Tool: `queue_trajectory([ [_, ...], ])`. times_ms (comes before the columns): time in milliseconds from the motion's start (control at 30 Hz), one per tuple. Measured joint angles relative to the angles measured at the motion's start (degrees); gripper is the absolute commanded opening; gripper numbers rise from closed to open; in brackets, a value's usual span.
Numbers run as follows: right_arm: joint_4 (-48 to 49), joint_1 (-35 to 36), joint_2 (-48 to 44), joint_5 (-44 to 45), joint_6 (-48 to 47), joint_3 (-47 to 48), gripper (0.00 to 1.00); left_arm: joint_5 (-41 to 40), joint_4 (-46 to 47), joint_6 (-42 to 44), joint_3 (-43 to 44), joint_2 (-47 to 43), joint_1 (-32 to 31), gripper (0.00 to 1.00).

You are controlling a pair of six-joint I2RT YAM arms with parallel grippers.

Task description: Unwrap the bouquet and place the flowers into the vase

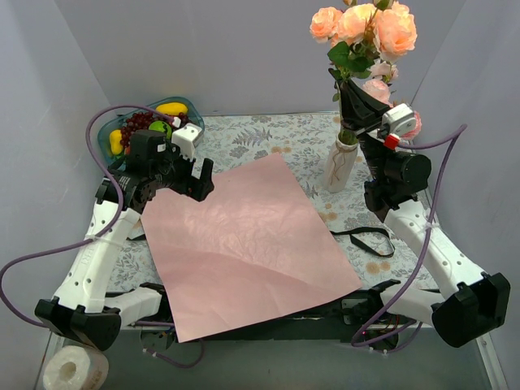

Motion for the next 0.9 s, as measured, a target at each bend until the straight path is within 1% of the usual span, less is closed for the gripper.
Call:
queue_trajectory([
  [467,7.4,-0.2,6.2,0.6,-3.1,-5.0,0.01,0.1,-0.1,1.0,0.7,1.7,0.0,0.98],
  [900,10.0,-1.5,6.9,3.3,-4.8,-6.8,0.01,0.1,-0.1,1.7,0.7,1.7,0.0,0.98],
])
